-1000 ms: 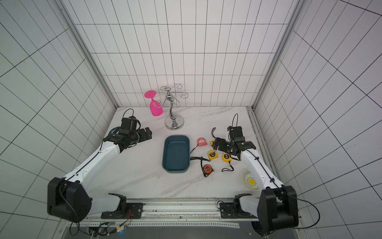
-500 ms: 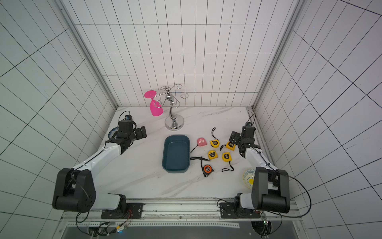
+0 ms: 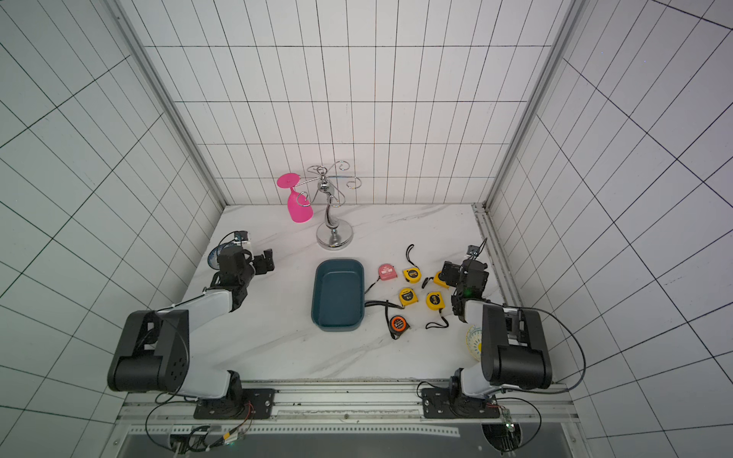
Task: Take the tape measure out of the storage box
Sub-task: Reset both arms
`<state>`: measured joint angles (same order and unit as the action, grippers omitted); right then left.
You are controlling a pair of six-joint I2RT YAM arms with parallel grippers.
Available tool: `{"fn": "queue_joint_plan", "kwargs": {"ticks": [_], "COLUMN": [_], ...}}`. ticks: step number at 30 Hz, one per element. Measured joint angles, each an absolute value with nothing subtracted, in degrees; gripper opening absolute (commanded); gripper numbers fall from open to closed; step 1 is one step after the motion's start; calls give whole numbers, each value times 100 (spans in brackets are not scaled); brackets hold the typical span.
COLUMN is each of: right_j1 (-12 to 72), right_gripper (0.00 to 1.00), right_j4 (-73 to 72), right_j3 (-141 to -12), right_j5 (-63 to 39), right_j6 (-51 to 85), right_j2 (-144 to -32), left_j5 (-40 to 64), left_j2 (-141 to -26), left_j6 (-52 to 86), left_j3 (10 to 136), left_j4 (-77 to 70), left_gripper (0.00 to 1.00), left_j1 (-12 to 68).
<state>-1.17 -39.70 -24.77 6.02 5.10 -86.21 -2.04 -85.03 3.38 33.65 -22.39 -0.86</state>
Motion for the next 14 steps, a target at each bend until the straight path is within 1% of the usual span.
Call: {"fn": "queue_joint_plan", "kwargs": {"ticks": [6,14], "right_j1": [145,314], "right_gripper": [99,99], "right_j4": [-4794,-5035], "right_j3": [-2154,-2158], "right_j5": [1170,1678], "right_j6": [366,298], "right_j2": [-8735,-8770], "left_j5": [-128,-145], "left_j2": [-8807,-8805], "left_j6": [353,429], "left_j3": [3157,2987], "left_j4": [-2794,-3402], "left_gripper": [97,98], "left_j1": [-110,-167]}}
